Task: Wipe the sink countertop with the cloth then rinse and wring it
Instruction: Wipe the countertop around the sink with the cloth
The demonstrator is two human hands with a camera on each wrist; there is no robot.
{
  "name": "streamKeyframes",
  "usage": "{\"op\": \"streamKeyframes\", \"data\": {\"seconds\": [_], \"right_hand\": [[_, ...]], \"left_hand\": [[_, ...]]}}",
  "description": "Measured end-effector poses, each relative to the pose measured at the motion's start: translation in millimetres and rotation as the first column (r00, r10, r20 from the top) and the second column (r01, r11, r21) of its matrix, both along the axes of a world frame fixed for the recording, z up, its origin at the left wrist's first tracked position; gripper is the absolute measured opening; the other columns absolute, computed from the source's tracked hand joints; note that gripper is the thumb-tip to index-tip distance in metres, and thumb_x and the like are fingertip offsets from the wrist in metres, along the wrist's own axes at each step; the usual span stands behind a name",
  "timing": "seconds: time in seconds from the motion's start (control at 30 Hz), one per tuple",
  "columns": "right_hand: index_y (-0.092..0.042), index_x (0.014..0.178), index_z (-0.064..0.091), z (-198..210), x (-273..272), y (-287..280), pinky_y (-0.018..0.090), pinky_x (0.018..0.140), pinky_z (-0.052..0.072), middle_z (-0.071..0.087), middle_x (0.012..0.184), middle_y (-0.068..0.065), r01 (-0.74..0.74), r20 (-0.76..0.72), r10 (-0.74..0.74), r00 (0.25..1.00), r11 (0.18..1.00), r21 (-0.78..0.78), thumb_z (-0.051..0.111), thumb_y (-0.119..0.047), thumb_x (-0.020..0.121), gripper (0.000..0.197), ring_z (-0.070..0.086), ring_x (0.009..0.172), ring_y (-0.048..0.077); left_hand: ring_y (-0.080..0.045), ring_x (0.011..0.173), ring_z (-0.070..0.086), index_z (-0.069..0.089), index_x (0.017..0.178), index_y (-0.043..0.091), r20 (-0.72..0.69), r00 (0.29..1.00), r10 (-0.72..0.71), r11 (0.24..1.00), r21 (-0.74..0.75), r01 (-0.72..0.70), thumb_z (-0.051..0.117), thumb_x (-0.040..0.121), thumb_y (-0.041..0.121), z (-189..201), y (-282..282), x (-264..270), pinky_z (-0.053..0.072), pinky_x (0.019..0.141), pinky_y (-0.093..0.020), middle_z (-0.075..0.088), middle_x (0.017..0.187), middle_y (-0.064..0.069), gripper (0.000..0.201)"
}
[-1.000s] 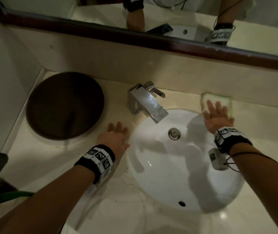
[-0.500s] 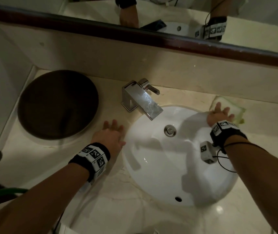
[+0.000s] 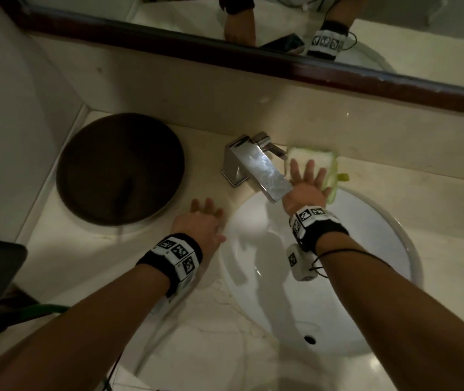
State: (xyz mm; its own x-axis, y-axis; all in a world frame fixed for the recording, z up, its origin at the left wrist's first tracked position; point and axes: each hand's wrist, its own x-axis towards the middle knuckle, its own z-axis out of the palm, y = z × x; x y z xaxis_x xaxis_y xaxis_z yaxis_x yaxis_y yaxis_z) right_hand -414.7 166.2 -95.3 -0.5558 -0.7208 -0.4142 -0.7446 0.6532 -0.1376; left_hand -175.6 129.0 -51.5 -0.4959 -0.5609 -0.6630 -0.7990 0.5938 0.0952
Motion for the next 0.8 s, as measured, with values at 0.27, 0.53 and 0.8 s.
{"op": "streamKeyframes", "data": {"seconds": [0.27, 0.53, 0.8], "right_hand": [[-0.03, 0.154, 0.015, -5.5, 64.1, 3.7, 0.054, 0.119, 0.003, 0.009, 0.163, 0.003, -0.123, -0.097, 0.108, 0.989, 0.978, -0.17, 0.033, -0.026, 0.099, 0.058, 0.002, 0.15, 0.032], [-0.034, 0.146, 0.036, -26.4, 62.5, -0.4, 0.052, 0.117, 0.008, 0.037, 0.154, -0.003, -0.181, -0.168, 0.148, 0.975, 0.963, -0.202, 0.032, -0.036, 0.099, 0.048, 0.027, 0.144, 0.028], [-0.03, 0.152, 0.024, 2.4, 16.3, 13.4, 0.055, 0.118, 0.011, 0.027, 0.158, 0.0, -0.366, -0.26, 0.335, 0.905, 0.927, -0.079, 0.036, -0.04, 0.1, 0.054, 0.019, 0.147, 0.027]], "left_hand": [[-0.032, 0.148, -0.001, 0.011, 0.153, 0.028, -0.004, 1.0, 0.015, 1.0, 0.016, -0.015, 0.044, 0.096, 0.049, 5.8, 0.0, 0.7, 0.029, 0.111, -0.05, -0.005, 0.163, -0.001, 0.069], [-0.031, 0.148, -0.003, 0.015, 0.152, 0.031, -0.018, 0.999, 0.051, 0.999, 0.015, -0.05, 0.048, 0.096, 0.046, 9.5, 0.9, 0.3, 0.032, 0.109, -0.05, -0.007, 0.162, 0.0, 0.067], [-0.027, 0.149, -0.002, 0.009, 0.152, 0.035, -0.027, 0.998, 0.051, 0.999, -0.009, -0.052, 0.047, 0.095, 0.05, -6.3, 1.3, 6.1, 0.026, 0.114, -0.049, -0.007, 0.162, 0.004, 0.07]]}}
